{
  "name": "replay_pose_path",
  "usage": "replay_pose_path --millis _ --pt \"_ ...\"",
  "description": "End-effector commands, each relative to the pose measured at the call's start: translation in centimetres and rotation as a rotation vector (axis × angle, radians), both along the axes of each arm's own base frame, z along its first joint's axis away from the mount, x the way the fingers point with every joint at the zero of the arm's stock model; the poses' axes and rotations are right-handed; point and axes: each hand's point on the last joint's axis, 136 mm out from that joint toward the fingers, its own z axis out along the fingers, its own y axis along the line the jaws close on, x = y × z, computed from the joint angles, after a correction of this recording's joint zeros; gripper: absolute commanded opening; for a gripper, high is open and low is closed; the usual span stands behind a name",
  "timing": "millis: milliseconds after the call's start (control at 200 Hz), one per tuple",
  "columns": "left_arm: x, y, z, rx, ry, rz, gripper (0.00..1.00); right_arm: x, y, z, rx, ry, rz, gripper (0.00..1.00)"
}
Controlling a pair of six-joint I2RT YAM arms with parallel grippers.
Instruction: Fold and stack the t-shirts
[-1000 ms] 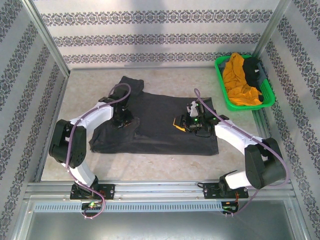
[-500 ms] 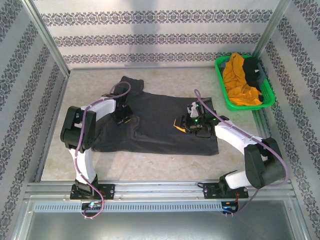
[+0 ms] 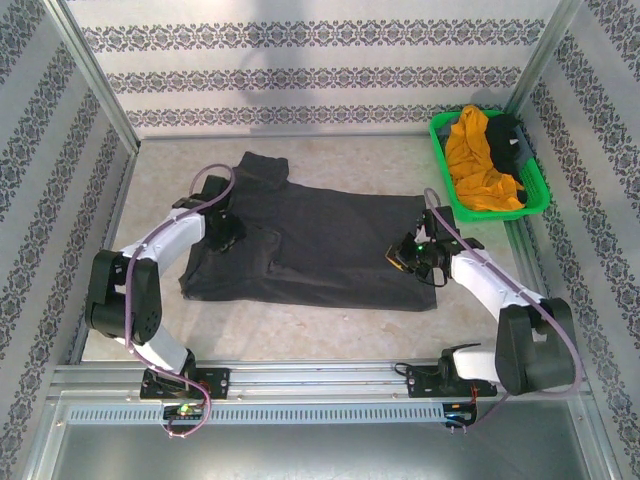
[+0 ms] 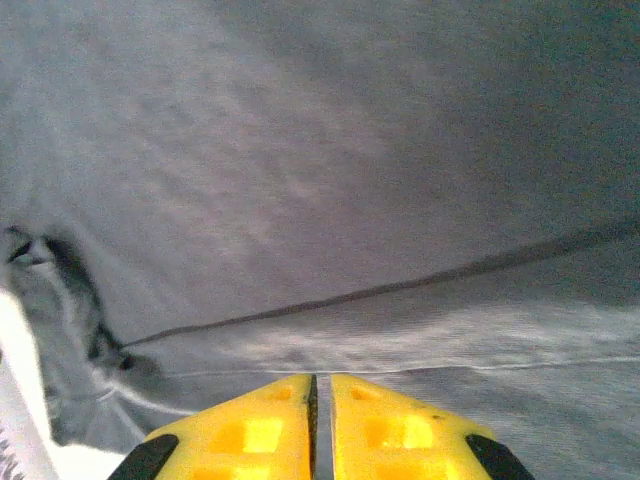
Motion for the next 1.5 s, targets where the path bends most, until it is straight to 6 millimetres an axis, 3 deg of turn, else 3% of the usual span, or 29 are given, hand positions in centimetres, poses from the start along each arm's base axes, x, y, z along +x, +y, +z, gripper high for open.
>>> replay_pose_path --millis 0,85,235,550,660,779,854,944,1009,1119,1319,1494 --pt "-2.5 1.9 -4.1 -0.051 0.128 0.154 0.33 -2.1 -1.7 -3.1 -0.098 0.175 -0.062 0.13" --pt "-3.9 3.5 -5.5 -0.052 0.168 0.238 0.29 -2.5 -2.0 -4.1 -0.155 0.244 -0.059 0.12" --pt "-6.7 5.3 -6.0 -0.020 0.209 0.311 0.28 -3.9 -1.9 -5.3 -0.287 0.373 0.022 0.14" --pt "-13.8 8.5 -6.0 0.033 0.268 0.470 0.26 -7.8 1.3 -6.4 -0.321 0.491 0.184 0.18" --pt "-14.8 9.6 -5.7 0.059 0.261 0.504 0.27 -8.2 2.6 -5.8 -0.284 0.491 0.213 0.19" --pt "-14.0 10.5 -4.7 0.075 0.239 0.514 0.30 -7.5 3.7 -4.4 -0.238 0.460 0.221 0.21" --pt "-12.1 11.1 -3.0 0.091 0.189 0.497 0.36 -6.1 4.3 -3.0 -0.210 0.395 0.213 0.23" --pt "-8.7 11.5 -0.2 0.102 0.089 0.462 0.39 -2.8 5.1 -0.1 -0.188 0.212 0.208 0.29" --pt "-5.0 11.4 2.2 0.095 -0.014 0.404 0.40 0.3 6.1 2.3 -0.157 0.048 0.213 0.34" --pt "1.1 10.6 4.6 0.084 -0.126 0.297 0.41 5.4 7.0 5.3 -0.126 -0.150 0.205 0.36" --pt "11.4 10.6 5.4 0.057 -0.299 0.221 0.38 13.3 6.2 7.4 -0.056 -0.309 0.115 0.36" --pt "18.8 11.4 4.8 0.087 -0.431 0.179 0.36 17.1 5.4 7.2 -0.061 -0.307 0.105 0.37"
